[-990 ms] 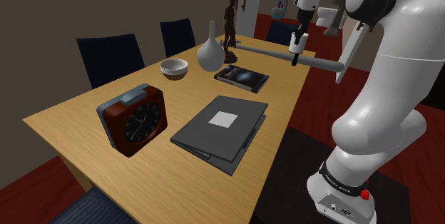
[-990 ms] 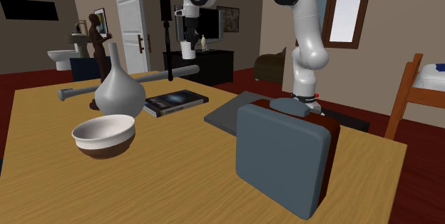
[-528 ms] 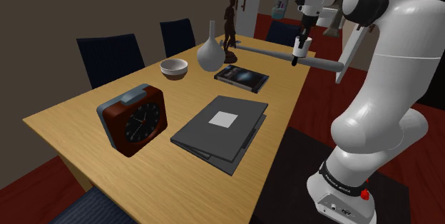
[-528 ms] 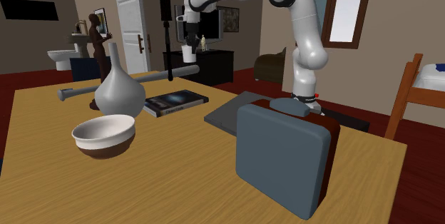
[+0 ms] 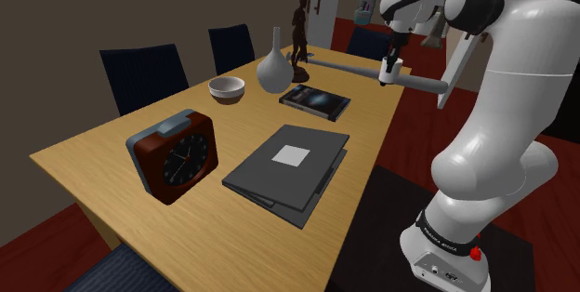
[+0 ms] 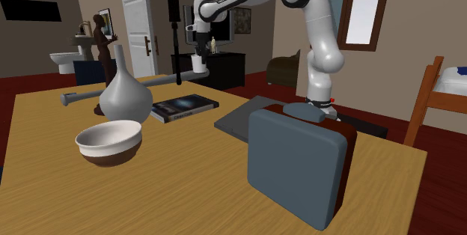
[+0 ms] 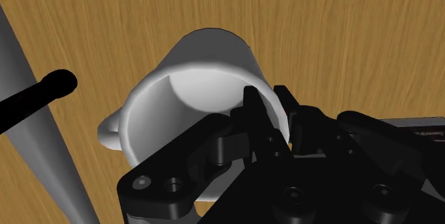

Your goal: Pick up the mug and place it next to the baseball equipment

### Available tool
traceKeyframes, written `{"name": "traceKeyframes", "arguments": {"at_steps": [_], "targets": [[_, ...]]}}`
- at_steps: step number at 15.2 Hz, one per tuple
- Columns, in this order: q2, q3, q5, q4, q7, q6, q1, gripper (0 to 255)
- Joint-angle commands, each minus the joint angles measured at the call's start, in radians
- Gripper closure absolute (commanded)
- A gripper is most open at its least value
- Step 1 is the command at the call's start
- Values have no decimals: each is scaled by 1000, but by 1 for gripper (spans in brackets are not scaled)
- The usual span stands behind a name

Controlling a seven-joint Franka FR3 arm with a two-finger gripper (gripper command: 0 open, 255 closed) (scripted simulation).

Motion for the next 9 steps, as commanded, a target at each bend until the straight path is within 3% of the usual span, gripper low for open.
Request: {"name": "traceKeyframes", "arguments": {"at_steps": [1,9], "targets": [[9,2,3,-14,0,23,0,255],[39,6,16,-82,-5,120,-2,255]]}}
